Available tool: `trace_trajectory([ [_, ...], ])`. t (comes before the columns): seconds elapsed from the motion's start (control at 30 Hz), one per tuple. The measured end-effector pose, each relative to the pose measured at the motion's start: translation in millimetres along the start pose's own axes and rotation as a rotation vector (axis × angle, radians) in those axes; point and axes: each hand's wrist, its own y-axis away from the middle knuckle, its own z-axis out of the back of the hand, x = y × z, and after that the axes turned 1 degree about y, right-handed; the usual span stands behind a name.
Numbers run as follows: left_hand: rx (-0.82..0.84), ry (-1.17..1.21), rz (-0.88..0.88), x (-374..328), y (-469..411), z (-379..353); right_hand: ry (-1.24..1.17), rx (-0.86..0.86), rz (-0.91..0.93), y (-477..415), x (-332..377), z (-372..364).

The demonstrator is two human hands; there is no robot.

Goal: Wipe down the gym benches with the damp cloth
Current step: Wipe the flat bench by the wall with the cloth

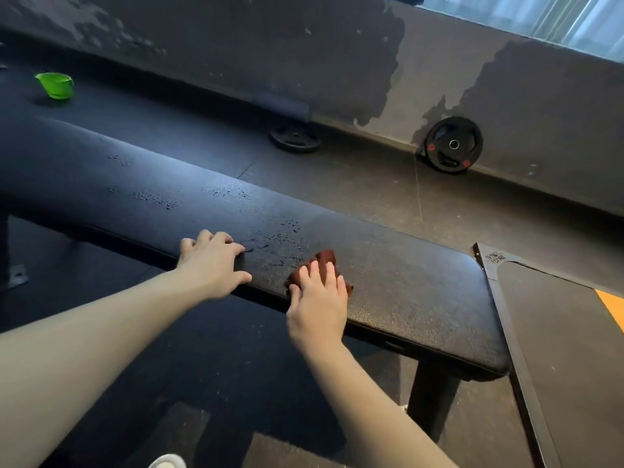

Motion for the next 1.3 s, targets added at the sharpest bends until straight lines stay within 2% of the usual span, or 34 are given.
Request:
trace_trajectory([
  [0.07, -0.005, 0.020, 0.017, 2.8, 0.8, -0.8, -0.046, 0.004, 0.090, 4.4, 18.0, -6.1],
  [0.17, -0.012, 0.043, 0.029, 4.3, 1.3, -2.1, -0.128, 0.014, 0.150, 9.0, 2.2, 3.0],
  [0.3, -0.013, 0.039, 0.053, 9.0, -1.3, -0.4, -0.129, -0.057, 0.037, 19.7, -52.4, 20.5],
  [0.4, -0.019, 0.035, 0.087, 19.9, -2.8, 0.4, -0.077, -0.085, -0.046, 24.7, -66.6, 20.0],
  [0.5, -0.024, 0.041, 0.108, 28.7, -2.2, -1.3, 0.010, -0.078, -0.084, 20.3, -36.8, 9.7],
  [0.67, -0.016, 0.051, 0.119, 26.4, -4.2, -0.2, -0.065, -0.037, 0.077, 2.0, 40.9, -14.4],
  [0.8, -0.029, 0.093, 0.154, 29.9, -3.8, 0.0, -0.119, 0.027, 0.211, -5.2, 32.3, -5.7],
  [0.87, -0.021, 0.084, 0.173, 32.7, -4.1, 1.9, -0.112, 0.040, 0.168, -10.0, 4.1, 7.1],
  [1.03, 0.010, 0.046, 0.192, 42.8, -7.5, 4.9, -0.015, 0.059, -0.093, -25.5, -42.2, 24.4],
  [1.13, 0.010, 0.058, 0.182, 46.5, -8.8, 3.5, 0.082, 0.051, -0.101, -29.5, -12.7, 10.1],
  [1.3, -0.027, 0.060, 0.197, 40.9, -14.4, 1.6, 0.004, 0.091, 0.123, -42.8, 56.1, -10.5],
])
